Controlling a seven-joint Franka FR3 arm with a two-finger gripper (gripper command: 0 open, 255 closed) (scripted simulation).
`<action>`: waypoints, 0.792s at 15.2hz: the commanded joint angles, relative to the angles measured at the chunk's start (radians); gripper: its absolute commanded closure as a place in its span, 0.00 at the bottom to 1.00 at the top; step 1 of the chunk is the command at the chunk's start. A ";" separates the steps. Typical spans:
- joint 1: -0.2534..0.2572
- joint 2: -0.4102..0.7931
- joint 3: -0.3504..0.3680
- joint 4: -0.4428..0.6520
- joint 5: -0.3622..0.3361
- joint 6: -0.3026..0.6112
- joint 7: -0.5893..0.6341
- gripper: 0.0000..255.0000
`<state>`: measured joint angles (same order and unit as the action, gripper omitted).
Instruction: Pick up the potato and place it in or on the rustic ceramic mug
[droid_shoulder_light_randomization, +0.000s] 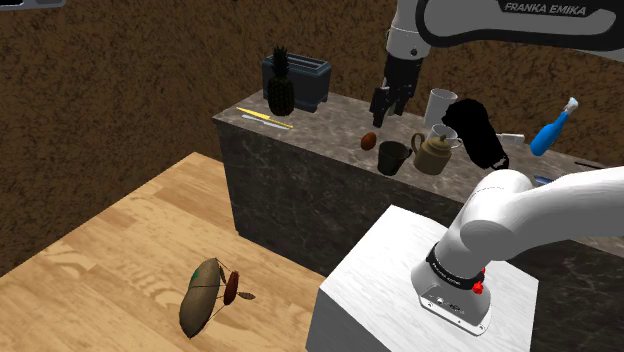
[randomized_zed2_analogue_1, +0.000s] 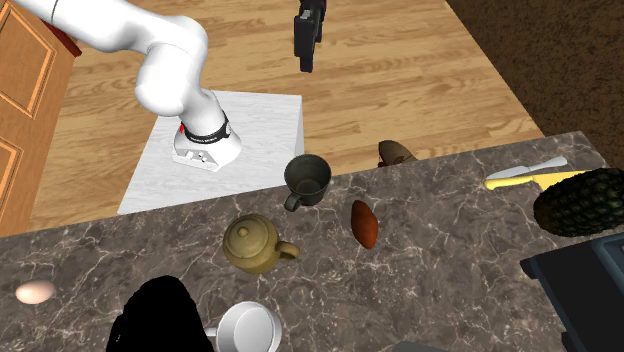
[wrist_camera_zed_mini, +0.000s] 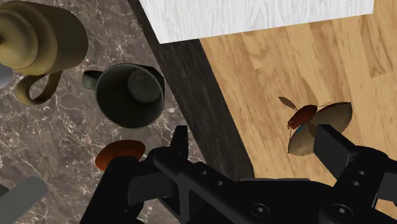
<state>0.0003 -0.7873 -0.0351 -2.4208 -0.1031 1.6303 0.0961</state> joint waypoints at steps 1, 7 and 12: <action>0.000 0.000 0.000 0.000 0.000 0.000 0.000 0.00; -0.066 0.147 -0.081 -0.014 -0.013 0.178 0.036 0.00; -0.111 0.286 -0.152 0.001 -0.007 0.318 0.058 0.00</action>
<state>-0.1015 -0.5351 -0.1714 -2.4339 -0.1124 1.9227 0.1514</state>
